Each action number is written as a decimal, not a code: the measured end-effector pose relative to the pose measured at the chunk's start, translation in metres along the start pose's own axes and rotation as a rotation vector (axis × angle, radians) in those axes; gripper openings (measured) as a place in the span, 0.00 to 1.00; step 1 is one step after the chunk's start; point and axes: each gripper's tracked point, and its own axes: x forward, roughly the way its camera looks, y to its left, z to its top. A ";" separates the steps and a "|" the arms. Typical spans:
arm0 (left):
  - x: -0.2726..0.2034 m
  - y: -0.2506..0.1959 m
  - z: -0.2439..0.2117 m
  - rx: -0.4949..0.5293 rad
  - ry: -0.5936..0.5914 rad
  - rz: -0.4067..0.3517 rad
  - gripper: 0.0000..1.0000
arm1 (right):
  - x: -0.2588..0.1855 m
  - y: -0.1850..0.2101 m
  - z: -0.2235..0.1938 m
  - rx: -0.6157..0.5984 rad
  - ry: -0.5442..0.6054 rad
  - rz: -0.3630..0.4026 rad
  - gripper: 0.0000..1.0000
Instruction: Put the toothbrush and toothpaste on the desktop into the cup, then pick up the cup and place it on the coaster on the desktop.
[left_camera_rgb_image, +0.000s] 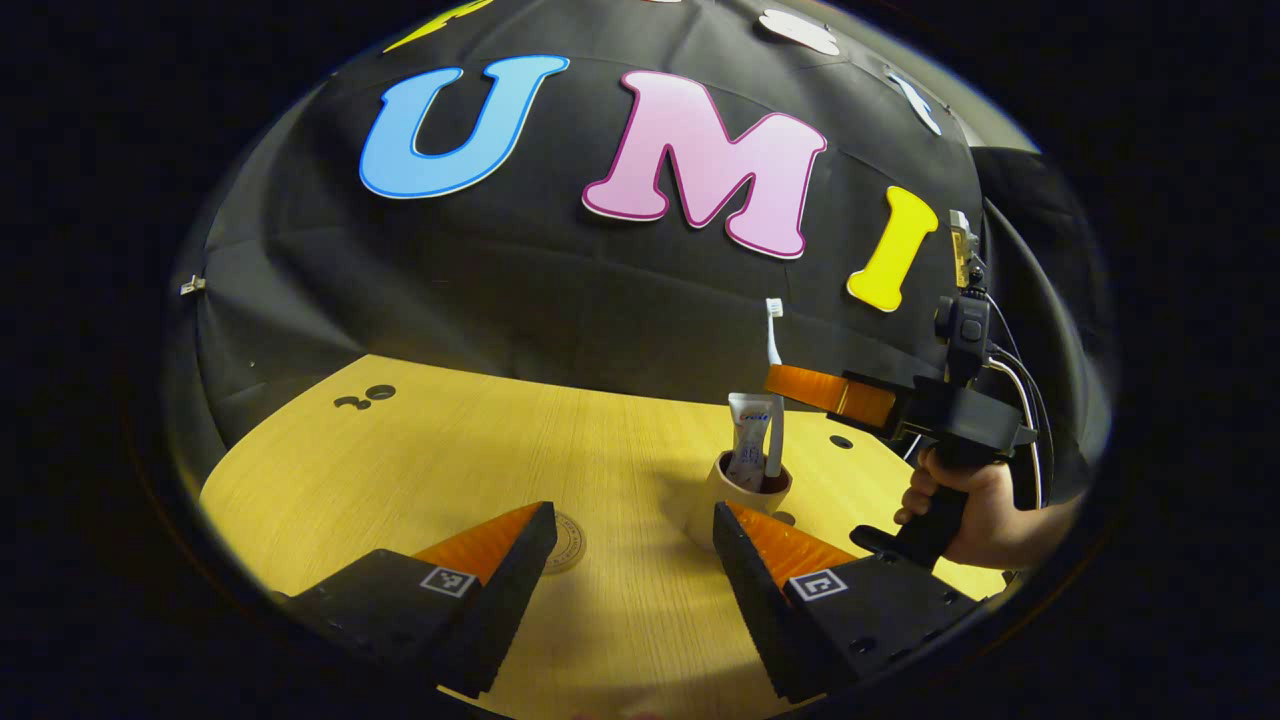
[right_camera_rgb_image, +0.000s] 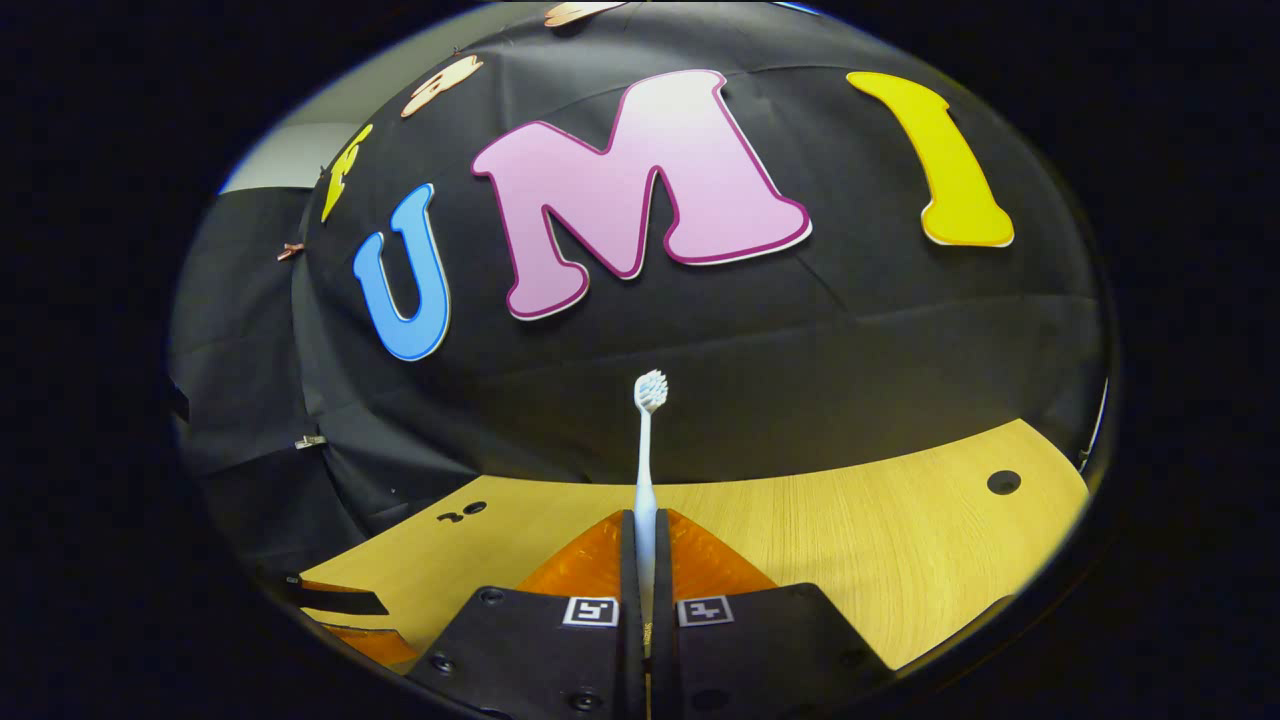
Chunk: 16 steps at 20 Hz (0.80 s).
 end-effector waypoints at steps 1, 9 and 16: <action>-0.001 0.003 -0.002 -0.010 -0.004 0.006 0.98 | 0.001 0.001 -0.004 -0.021 -0.002 -0.001 0.07; -0.003 0.004 -0.004 -0.094 -0.051 0.002 0.98 | -0.016 0.008 -0.020 -0.130 -0.096 -0.022 0.08; -0.004 0.008 -0.021 -0.082 -0.027 -0.004 0.98 | -0.032 0.008 -0.048 -0.142 -0.087 -0.050 0.39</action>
